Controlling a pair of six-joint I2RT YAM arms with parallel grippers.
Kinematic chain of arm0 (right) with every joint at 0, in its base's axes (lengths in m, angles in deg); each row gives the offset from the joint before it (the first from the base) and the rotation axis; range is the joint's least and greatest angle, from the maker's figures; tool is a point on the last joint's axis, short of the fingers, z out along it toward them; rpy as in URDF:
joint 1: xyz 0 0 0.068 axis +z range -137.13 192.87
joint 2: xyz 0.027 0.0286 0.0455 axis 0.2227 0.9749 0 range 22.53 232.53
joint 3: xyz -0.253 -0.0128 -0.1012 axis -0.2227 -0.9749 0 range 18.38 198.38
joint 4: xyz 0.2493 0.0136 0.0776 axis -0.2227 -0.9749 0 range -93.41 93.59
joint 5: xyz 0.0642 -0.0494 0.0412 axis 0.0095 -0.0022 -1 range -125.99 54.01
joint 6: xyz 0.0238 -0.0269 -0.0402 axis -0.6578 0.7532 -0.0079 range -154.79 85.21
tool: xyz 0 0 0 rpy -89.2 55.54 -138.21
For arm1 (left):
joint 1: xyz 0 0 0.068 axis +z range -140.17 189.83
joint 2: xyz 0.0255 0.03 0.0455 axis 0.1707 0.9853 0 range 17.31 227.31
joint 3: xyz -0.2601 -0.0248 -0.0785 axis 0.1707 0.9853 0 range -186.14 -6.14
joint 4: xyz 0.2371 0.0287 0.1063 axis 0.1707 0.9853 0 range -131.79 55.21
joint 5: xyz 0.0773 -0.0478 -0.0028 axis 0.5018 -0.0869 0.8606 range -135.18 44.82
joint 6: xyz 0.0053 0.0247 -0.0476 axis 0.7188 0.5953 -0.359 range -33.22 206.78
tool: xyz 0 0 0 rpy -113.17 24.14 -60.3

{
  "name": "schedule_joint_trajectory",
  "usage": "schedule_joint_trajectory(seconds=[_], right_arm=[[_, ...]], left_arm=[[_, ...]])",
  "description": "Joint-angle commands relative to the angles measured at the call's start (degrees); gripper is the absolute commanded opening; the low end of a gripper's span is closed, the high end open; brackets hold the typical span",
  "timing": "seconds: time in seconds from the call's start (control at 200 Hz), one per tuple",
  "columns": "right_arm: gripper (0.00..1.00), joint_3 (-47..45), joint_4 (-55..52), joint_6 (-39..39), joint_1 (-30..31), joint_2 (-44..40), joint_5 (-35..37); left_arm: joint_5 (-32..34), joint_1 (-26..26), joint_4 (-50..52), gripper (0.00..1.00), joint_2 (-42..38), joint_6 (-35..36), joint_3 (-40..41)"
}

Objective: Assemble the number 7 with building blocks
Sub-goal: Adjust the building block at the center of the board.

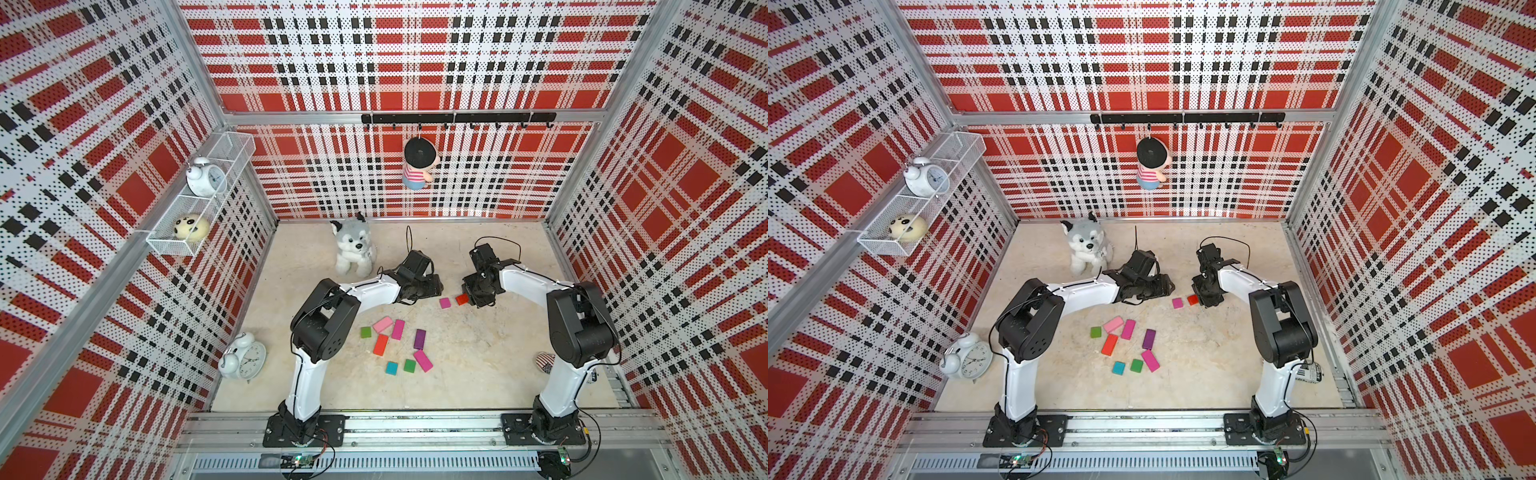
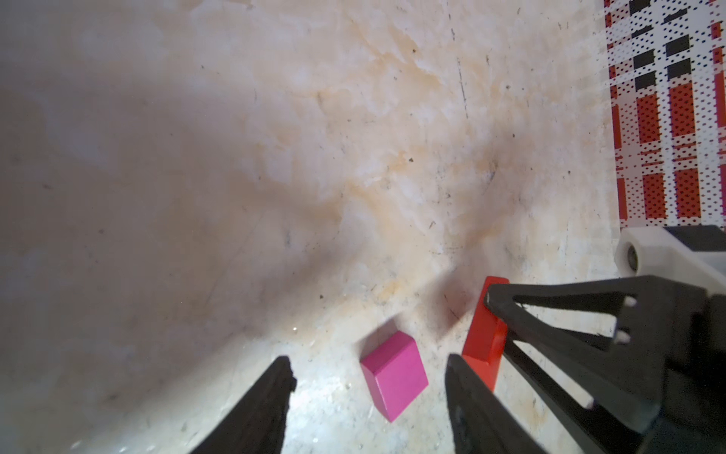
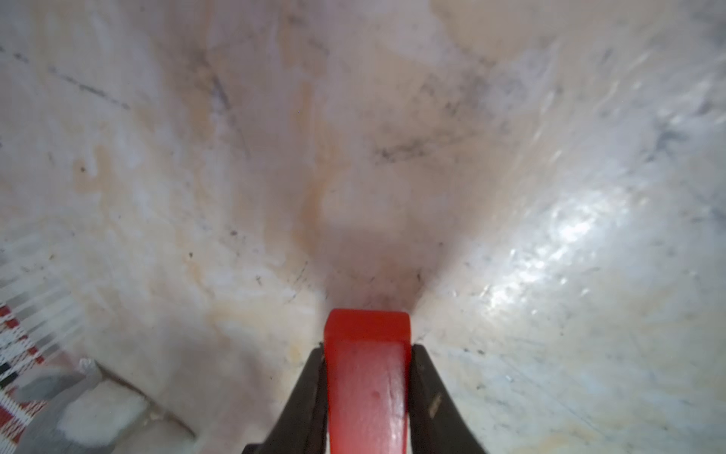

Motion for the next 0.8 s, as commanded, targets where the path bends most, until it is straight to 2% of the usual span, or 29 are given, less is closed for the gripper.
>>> schedule_joint_trajectory(seconds=[0.0, 0.235, 0.271, 0.336, 0.431, 0.486, 0.601, 0.706, 0.797], right_arm=[[0.00, 2.6, -6.1, -1.8, 0.7, 2.2, 4.7], [0.00, 2.1, -5.4, -3.1, 2.0, 3.9, 3.9], [0.10, 2.4, -5.3, -3.2, 2.2, 4.3, 3.7], [0.17, 2.9, -4.9, -3.0, 2.3, 4.6, 3.1], [0.52, 3.0, -5.1, -2.9, 2.6, 4.4, 2.5], [0.60, 3.0, -5.4, -2.5, 2.8, 3.9, 1.9], [0.86, 1.4, -5.2, -2.8, 3.3, 0.6, 0.5], [0.87, -1.3, -3.2, 1.0, 3.4, -5.7, 0.4], [0.85, -3.7, -0.2, 9.7, 3.5, -13.3, 3.7]], left_arm=[[-0.6, 0.6, -1.4, 0.65, -0.5, 1.0, 0.9], [-1.0, 0.4, -1.4, 0.65, -0.1, 0.3, 0.2], [-1.1, 0.3, -1.4, 0.65, 0.0, 0.2, 0.1], [-1.2, 0.2, -1.4, 0.65, 0.2, 0.1, -0.1], [-1.6, 0.1, -1.2, 0.65, 0.4, -0.1, -0.1], [-1.7, 0.2, -1.0, 0.65, 0.3, -0.2, -0.2], [-1.8, 0.4, -0.5, 0.64, 0.0, -0.6, -0.4], [-1.6, 0.5, -0.3, 0.63, -0.8, -1.4, -0.4], [-2.1, 0.2, -0.3, 0.59, -1.8, -1.6, -0.4]])
